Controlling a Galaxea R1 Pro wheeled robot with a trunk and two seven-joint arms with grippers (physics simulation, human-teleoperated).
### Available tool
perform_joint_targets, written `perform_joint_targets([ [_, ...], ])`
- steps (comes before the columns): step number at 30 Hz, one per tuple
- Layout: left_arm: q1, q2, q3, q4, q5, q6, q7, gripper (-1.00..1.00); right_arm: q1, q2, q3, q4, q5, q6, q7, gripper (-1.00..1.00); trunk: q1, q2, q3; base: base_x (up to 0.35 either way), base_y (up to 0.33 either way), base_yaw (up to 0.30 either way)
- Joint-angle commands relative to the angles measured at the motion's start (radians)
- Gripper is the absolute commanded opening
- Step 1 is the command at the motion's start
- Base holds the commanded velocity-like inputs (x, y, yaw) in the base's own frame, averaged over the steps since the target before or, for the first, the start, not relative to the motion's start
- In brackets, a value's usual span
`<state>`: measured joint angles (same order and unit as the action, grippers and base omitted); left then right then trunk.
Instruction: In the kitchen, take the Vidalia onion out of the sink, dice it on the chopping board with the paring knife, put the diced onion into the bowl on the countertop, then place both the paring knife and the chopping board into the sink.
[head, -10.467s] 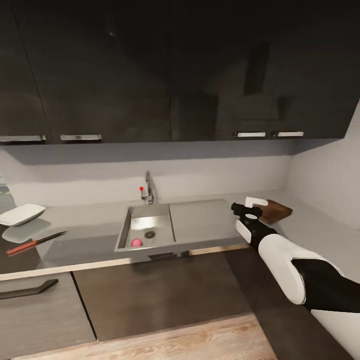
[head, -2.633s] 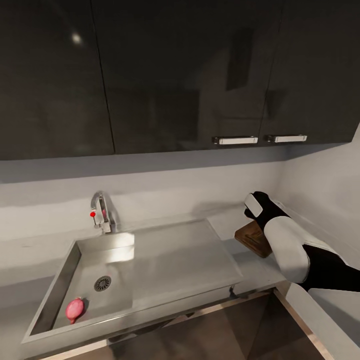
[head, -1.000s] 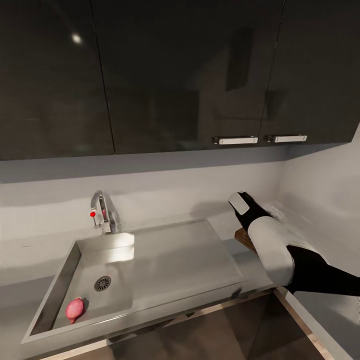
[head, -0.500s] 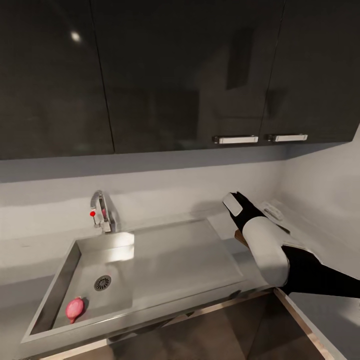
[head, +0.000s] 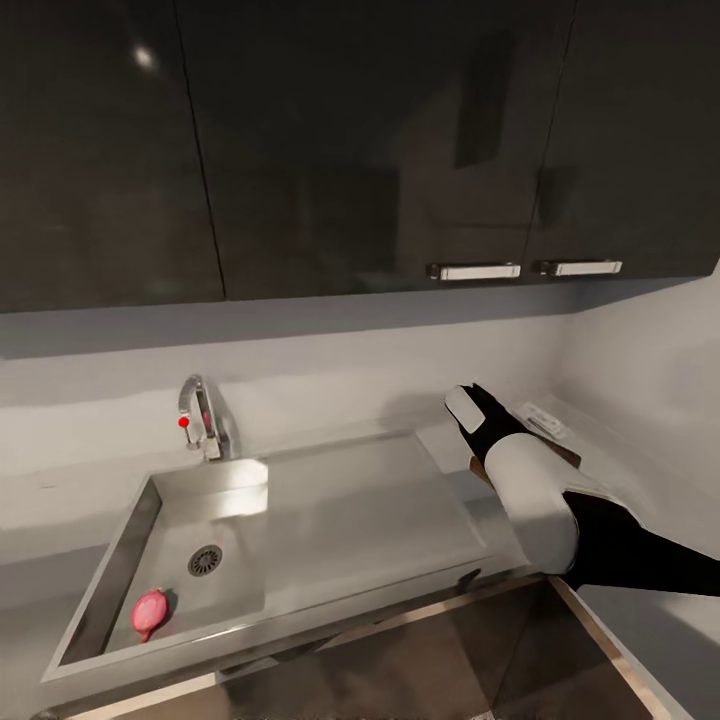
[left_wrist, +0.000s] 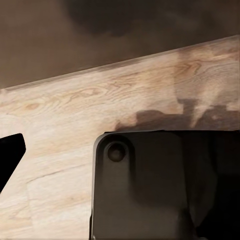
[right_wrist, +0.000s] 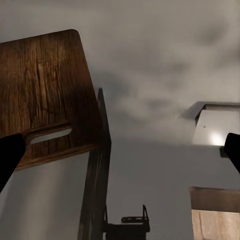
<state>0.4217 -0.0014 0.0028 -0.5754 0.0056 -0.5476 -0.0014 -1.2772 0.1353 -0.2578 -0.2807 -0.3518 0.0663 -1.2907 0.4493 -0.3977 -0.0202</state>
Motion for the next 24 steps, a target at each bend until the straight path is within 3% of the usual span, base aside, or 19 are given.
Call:
perform_joint_targets([
  [1, 0.0, 0.0, 0.0, -0.001, 0.0, -0.001, 0.0, 1.0, -0.001, 0.0, 0.003, -0.002, -0.006, 0.007, -0.004, 1.0, 0.001, -0.002, -0.004, 0.0, 0.0, 0.0],
  [24, 0.0, -0.001, 0.0, 0.005, 0.0, 0.0, 0.0, 1.0, -0.001, -0.008, 0.002, -0.002, -0.004, 0.004, -0.002, 1.0, 0.001, -0.002, -0.04, 0.0, 0.0, 0.0],
])
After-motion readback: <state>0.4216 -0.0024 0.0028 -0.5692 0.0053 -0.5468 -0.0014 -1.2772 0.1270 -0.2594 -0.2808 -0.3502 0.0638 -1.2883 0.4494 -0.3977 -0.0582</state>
